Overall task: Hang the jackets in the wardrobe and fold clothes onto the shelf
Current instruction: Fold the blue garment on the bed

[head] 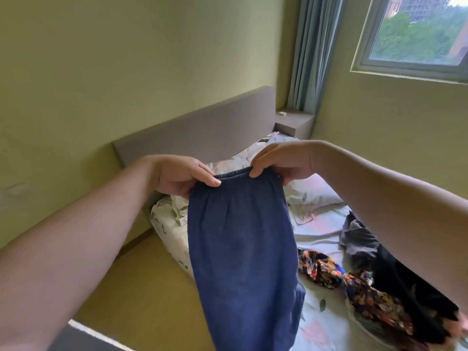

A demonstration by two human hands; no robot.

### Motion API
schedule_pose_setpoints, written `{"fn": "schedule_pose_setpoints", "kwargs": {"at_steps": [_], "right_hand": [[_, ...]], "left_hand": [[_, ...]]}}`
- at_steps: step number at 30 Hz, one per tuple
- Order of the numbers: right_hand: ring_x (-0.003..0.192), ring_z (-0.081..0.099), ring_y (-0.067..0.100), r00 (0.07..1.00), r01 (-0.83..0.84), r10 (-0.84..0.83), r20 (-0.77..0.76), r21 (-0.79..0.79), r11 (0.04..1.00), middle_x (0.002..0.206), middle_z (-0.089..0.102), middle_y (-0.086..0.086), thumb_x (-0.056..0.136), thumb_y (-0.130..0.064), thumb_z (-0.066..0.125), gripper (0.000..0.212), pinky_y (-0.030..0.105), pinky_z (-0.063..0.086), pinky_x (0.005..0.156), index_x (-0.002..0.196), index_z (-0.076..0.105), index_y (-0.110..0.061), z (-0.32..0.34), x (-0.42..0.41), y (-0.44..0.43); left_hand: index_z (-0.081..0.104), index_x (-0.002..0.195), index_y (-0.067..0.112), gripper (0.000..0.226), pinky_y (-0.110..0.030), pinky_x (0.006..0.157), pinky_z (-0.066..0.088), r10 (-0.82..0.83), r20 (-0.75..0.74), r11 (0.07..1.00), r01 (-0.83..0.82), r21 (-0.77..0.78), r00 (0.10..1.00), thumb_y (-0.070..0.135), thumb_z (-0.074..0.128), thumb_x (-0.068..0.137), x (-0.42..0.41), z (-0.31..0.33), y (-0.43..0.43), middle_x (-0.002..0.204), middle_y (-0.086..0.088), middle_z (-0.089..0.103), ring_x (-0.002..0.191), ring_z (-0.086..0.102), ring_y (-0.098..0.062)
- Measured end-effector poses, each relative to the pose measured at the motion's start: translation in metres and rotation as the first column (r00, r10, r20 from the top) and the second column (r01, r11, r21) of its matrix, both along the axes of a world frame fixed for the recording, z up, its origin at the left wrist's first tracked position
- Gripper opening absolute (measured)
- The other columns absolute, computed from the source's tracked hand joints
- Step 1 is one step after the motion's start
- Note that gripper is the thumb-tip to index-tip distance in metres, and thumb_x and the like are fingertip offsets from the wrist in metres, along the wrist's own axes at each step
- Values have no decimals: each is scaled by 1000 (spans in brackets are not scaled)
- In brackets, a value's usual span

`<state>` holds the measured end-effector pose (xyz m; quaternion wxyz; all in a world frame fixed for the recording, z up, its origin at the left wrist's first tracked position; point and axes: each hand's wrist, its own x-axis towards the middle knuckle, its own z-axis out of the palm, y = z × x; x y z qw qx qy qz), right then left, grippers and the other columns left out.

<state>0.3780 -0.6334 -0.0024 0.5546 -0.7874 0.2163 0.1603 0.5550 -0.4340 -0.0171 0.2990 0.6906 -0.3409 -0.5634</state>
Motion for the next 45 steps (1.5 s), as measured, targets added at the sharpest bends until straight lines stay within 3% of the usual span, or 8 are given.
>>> {"fn": "schedule_pose_setpoints", "kwargs": {"at_steps": [3,6,10,14,22,32,39,45], "right_hand": [[79,56,18,996,94,-93,7,-128,987,91,64,5,89,-15,72,13,28,45,62,97,68,-6,-28,45,-45],[91,55,21,978,207,-200,68,-122,971,102,58,10,90,-15,74,31,30,58,68,115,65,1,-47,92,-90],[100,58,28,898,381,-364,249,-23,924,107,53,12,93,-12,71,23,44,63,77,113,63,-4,-39,139,-132],[98,65,28,781,494,-373,501,-130,860,96,59,4,91,-22,71,21,46,62,82,108,61,-17,-4,167,-158],[88,56,14,613,609,-141,778,-351,711,95,60,-10,90,-30,67,24,19,39,62,113,63,-23,76,144,-158],[89,58,20,840,432,-30,541,-635,640,98,65,-4,89,-28,69,23,28,41,66,111,66,-23,-34,73,-115],[70,56,23,989,63,43,142,-662,746,74,58,-4,86,-24,69,10,31,39,65,79,63,-26,-219,19,-46],[83,58,31,990,-142,129,-63,-566,812,88,62,2,90,-33,66,10,40,51,72,89,59,-26,-327,-49,30]], "left_hand": [[70,118,11,30,-42,99,54,54,291,996,-70,46,955,19,75,90,37,-17,-48,116,-8,74,114,67,-28],[73,107,18,20,-29,73,60,203,516,977,-206,-53,832,14,76,88,71,-31,-104,108,-4,72,100,68,-19],[65,95,11,17,-29,59,62,550,362,833,-461,-306,753,-5,69,90,104,-28,-170,105,-12,62,87,65,-18],[64,79,20,29,-40,74,63,661,373,732,-448,-514,651,-7,70,85,126,15,-205,89,-7,63,86,66,-24],[72,79,27,19,-43,90,60,768,325,566,-346,-748,553,13,75,67,116,100,-199,84,1,73,95,73,-27],[69,75,31,14,-45,85,60,617,494,744,-250,-619,613,20,75,69,55,-29,-144,83,3,74,90,72,-27],[74,100,21,16,-29,72,45,271,695,962,-167,-215,666,19,75,84,-10,-221,-66,96,-2,73,91,67,-24],[74,101,20,16,-29,71,45,80,660,990,-135,33,747,16,67,86,-83,-325,20,99,-5,73,95,65,-27]]}}
